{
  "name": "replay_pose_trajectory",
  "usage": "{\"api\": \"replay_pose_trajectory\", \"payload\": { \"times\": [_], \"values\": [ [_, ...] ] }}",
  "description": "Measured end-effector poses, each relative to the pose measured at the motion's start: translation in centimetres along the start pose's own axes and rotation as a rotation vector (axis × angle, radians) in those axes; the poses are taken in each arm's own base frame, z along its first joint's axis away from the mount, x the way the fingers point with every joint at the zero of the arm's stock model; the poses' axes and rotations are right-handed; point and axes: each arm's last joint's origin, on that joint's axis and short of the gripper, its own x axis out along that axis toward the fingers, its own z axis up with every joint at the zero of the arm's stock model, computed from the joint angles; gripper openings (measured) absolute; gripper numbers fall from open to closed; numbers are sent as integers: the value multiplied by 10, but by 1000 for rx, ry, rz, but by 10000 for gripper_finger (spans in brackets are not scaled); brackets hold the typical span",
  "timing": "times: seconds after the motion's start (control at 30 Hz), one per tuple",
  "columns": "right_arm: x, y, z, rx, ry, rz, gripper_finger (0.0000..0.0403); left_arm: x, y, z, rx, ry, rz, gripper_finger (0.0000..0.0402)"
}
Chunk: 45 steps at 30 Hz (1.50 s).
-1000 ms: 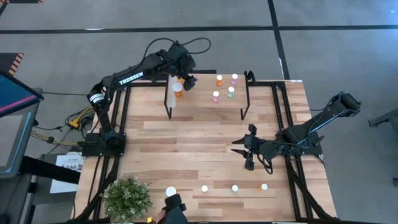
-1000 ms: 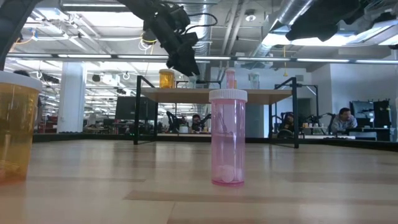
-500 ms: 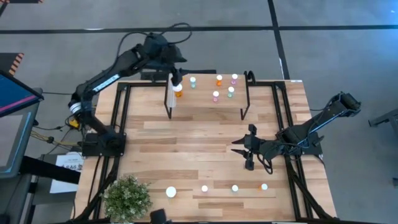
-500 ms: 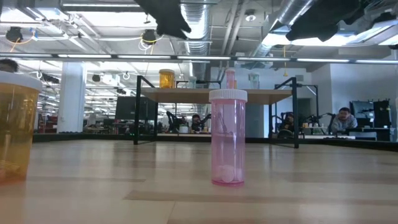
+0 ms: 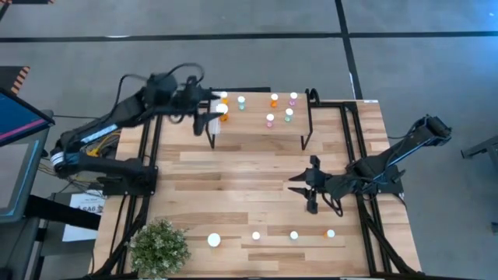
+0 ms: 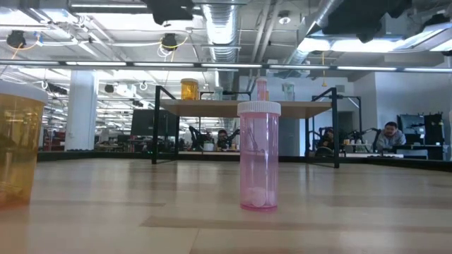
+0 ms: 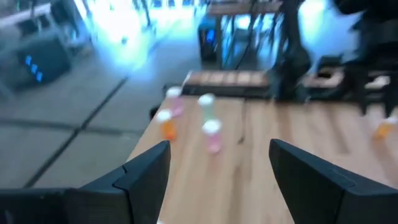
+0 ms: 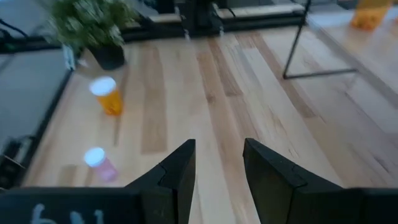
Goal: Pick and place medicine bottles onto shelf by color
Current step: Put the pink small pill bottle on the shelf
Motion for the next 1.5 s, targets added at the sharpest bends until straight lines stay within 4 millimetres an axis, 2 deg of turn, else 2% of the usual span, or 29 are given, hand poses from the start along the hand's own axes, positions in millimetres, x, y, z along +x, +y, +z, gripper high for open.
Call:
{"api": "replay_pose_trajectory", "payload": {
  "times": [0.23, 0.47, 0.57, 0.67, 0.87, 1.0, 1.2, 1.5],
  "values": [
    [-6, 6, 17, 22, -18, 101, 156, -11, -52, -34, -15, -300, -158, 261],
    [-14, 19, 4, 129, 108, 244, 156, 2, -93, -79, -19, -412, -256, 261],
    [-21, 27, -1, 175, 146, 273, 156, 7, -104, -91, -25, -428, -243, 261],
    [-27, 35, -3, 229, 153, 313, 156, 11, -110, -95, -19, -449, -253, 261],
    [-34, 48, 5, 247, 41, 376, 156, 17, -115, -98, -8, -436, -267, 261],
    [-20, 54, 2, 169, 6, 335, 156, 20, -116, -99, -1, -422, -264, 261],
    [19, 66, -6, 145, 30, 369, 160, 21, -116, -101, -2, -403, -274, 261],
    [67, 97, -8, 2, 60, 357, 185, 22, -117, -104, -6, -378, -276, 261]
  ]
}}
